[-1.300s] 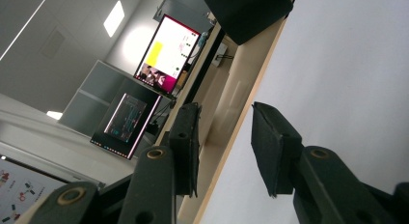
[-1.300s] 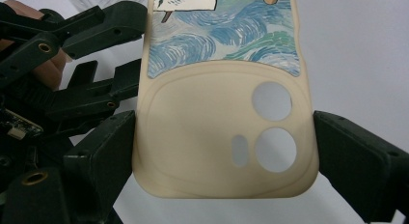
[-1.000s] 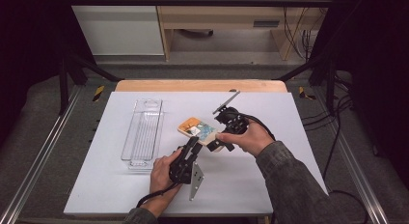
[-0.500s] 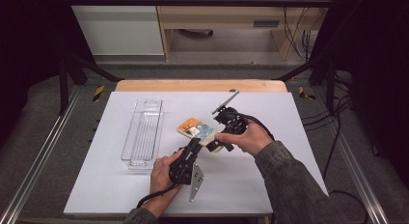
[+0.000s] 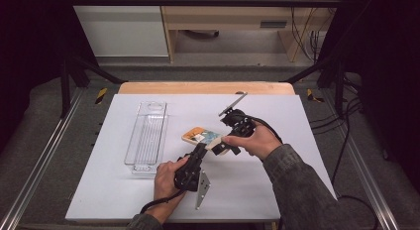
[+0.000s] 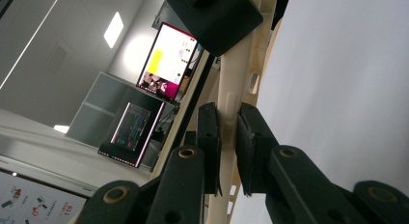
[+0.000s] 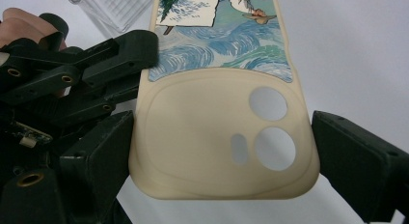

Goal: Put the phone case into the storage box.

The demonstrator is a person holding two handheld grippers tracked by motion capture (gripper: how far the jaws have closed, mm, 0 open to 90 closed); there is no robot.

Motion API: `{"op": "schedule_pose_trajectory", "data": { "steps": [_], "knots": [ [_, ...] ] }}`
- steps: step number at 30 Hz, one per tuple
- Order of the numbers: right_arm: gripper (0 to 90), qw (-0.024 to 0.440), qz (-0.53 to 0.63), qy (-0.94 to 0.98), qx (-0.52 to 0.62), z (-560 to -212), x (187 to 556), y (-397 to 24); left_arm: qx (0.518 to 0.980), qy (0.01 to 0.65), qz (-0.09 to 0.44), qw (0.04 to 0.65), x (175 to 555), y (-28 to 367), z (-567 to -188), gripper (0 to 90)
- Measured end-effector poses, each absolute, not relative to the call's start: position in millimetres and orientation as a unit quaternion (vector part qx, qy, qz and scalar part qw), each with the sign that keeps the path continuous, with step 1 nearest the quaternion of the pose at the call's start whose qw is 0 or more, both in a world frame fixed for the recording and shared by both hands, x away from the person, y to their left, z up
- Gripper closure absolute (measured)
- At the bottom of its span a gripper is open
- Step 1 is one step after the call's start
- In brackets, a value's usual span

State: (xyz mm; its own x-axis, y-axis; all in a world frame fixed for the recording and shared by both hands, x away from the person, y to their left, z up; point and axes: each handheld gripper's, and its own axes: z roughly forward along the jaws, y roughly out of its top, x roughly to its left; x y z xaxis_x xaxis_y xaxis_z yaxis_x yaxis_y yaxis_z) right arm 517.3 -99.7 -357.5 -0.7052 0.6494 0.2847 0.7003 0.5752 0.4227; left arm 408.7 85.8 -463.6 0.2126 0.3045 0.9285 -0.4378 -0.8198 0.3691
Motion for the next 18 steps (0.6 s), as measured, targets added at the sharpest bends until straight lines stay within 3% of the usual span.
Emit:
{"op": "schedule_pose_trajectory", "data": {
  "steps": [18],
  "knots": [
    [10.3,0.048,-0.277,-0.884,-0.373,-356.7,516.4,-99.7,0.72,-0.038,0.623,0.302,409.7,89.3,-459.1,81.4]
  ]
}}
